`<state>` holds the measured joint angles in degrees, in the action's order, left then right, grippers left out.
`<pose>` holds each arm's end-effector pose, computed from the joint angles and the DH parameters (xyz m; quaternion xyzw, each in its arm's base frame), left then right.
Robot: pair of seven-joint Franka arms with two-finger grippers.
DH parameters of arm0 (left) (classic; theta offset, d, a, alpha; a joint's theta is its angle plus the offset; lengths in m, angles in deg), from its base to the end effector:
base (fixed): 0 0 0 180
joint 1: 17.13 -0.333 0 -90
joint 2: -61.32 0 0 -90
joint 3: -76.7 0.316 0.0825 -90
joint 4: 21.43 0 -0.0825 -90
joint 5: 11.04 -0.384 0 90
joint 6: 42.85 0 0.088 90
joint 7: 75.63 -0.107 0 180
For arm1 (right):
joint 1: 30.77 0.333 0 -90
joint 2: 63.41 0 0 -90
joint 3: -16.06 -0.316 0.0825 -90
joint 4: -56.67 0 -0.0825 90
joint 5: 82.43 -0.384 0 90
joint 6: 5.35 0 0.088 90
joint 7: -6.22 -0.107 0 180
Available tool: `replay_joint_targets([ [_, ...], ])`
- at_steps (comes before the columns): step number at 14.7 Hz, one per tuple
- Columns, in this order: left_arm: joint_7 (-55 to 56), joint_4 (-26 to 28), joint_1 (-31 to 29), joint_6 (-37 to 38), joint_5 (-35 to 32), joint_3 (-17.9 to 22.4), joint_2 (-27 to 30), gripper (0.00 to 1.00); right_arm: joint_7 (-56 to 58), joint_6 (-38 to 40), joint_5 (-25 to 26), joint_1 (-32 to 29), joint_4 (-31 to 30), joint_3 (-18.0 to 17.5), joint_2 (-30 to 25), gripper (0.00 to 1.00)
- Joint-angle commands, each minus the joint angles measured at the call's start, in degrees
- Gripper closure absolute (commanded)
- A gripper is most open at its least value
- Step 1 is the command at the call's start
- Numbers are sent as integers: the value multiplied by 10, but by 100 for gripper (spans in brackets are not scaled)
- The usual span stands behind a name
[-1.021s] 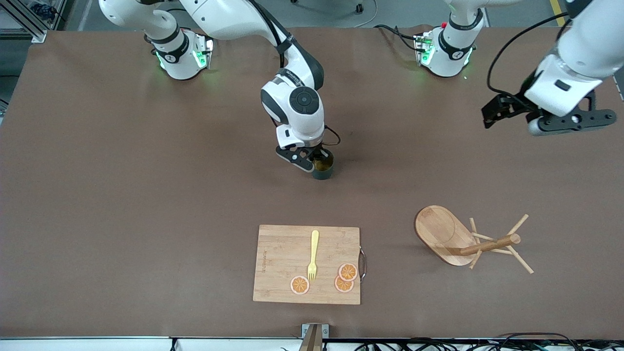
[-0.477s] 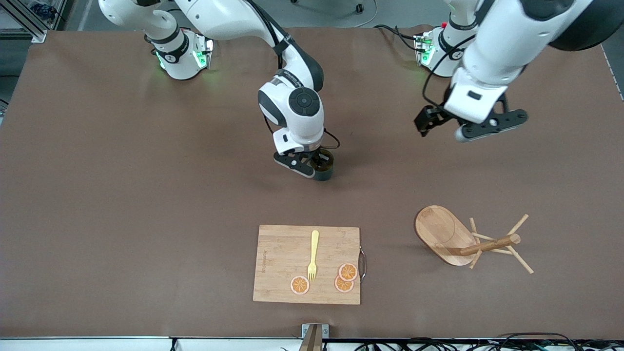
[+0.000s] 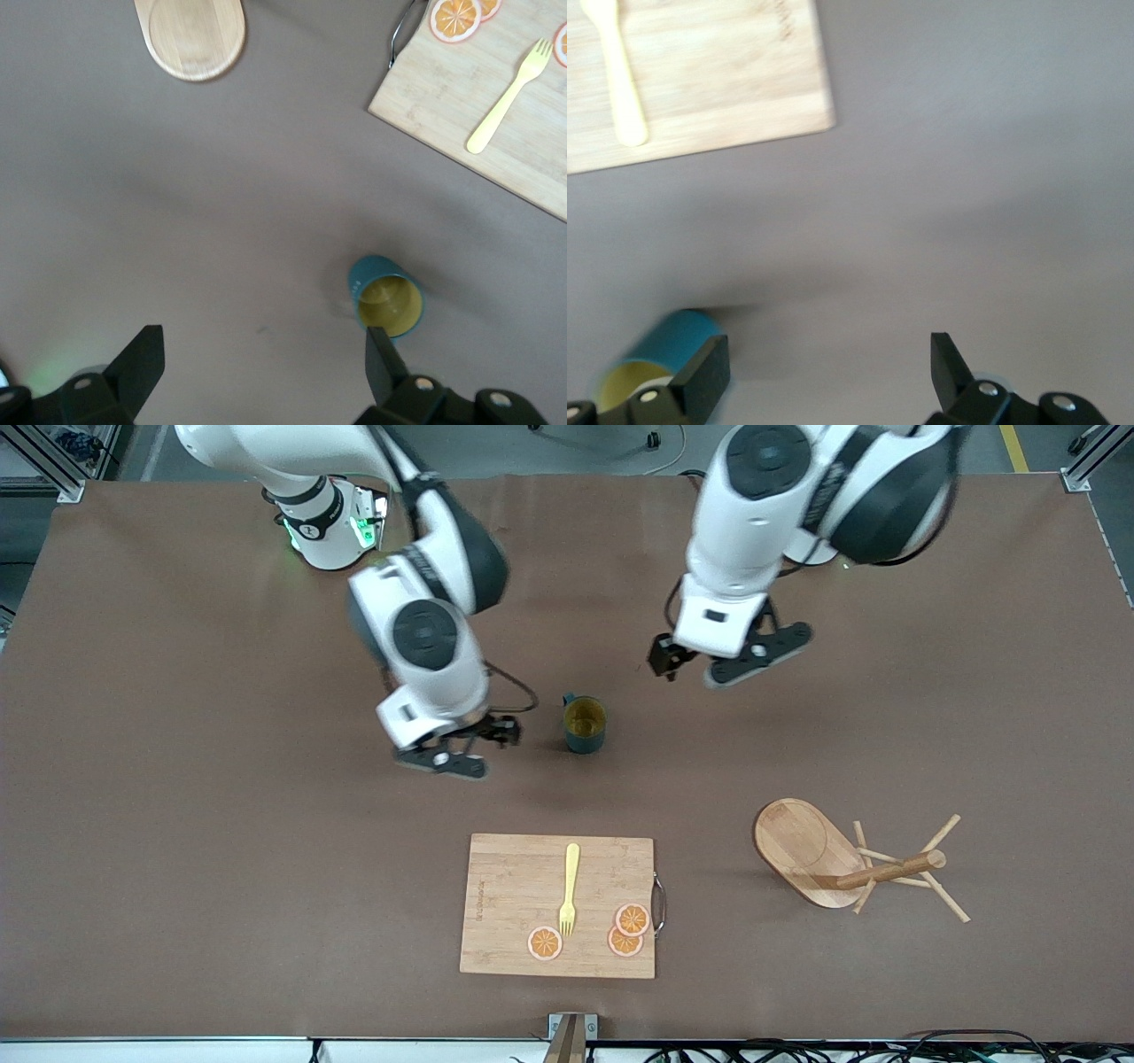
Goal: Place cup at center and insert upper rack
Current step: 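Set the mug down with the right gripper while the left gripper approaches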
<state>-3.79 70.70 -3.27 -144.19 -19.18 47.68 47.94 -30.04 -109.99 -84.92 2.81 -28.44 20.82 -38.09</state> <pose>0.4811 -0.3940 0.5011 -0.9706 -0.2394 0.0006 0.0249 0.5857 0.3356 0.4121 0.9964 -0.0682 -0.0434 0.0244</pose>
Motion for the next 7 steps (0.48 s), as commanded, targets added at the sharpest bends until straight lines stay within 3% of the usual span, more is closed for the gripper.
replay_joint_targets([
  [1, 106, -75, 57, 8, -63, -2, -95, 0, 154, 42, 5, -99, -23, -12, -49, 0],
  [5, 232, -127, 137, -3, -134, 4, -189, 0, 369, 101, 9, -247, -21, -12, -90, 0],
  [7, 291, -133, 179, -4, -171, 12, -214, 0, 418, 109, 27, -299, -21, -12, -107, 0],
])
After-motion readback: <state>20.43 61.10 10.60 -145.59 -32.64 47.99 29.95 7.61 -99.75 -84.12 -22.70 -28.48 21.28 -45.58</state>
